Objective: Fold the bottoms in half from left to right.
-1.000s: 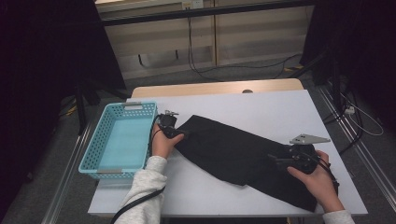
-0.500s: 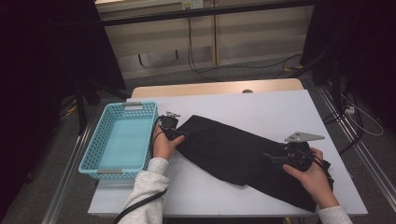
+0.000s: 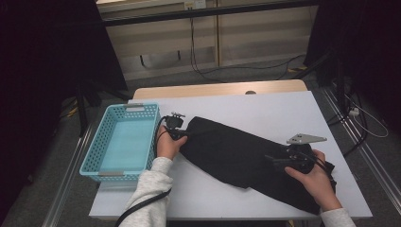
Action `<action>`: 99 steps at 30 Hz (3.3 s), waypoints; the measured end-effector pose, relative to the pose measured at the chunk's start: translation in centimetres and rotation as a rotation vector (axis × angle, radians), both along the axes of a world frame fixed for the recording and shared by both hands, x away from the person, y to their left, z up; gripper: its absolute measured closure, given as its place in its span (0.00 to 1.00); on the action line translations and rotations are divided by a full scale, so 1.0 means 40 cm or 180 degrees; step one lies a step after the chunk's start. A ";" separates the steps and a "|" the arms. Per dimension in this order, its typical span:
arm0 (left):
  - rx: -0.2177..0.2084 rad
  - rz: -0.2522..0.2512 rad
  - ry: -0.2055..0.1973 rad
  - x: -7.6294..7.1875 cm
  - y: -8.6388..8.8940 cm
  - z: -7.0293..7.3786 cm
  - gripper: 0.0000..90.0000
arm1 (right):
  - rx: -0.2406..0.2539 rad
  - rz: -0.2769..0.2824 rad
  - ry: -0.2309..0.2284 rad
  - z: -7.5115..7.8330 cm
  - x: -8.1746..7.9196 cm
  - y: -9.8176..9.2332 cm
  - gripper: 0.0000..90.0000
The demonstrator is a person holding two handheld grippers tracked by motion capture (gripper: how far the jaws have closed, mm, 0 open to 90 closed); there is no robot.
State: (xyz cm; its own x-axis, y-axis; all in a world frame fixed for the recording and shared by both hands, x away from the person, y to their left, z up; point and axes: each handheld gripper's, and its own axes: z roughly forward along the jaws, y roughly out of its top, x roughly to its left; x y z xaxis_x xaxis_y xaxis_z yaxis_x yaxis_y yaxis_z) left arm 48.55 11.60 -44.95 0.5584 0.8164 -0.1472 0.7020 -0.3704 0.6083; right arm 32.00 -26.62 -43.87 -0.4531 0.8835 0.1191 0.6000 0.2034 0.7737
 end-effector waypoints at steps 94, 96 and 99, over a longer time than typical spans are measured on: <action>-0.0139 0.0346 0.0074 0.009 0.062 0.109 0.93 | -0.0374 -0.0389 0.0044 -0.034 0.067 -0.121 1.00; -0.0134 0.0352 0.0074 0.011 0.061 0.108 0.93 | -0.0377 -0.0389 0.0015 -0.026 0.069 -0.122 1.00; -0.0128 0.0355 0.0067 0.012 0.061 0.106 0.93 | -0.0407 -0.0395 -0.0034 -0.018 0.082 -0.120 1.00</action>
State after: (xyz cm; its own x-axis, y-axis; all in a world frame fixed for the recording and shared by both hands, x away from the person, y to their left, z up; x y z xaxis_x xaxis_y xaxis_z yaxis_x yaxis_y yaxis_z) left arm 49.04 14.04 -40.71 0.4609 0.8665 -0.1918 0.7503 -0.2651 0.6057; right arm 35.30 -31.41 -44.60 -0.3404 0.9403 -0.0020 0.6184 0.2254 0.7528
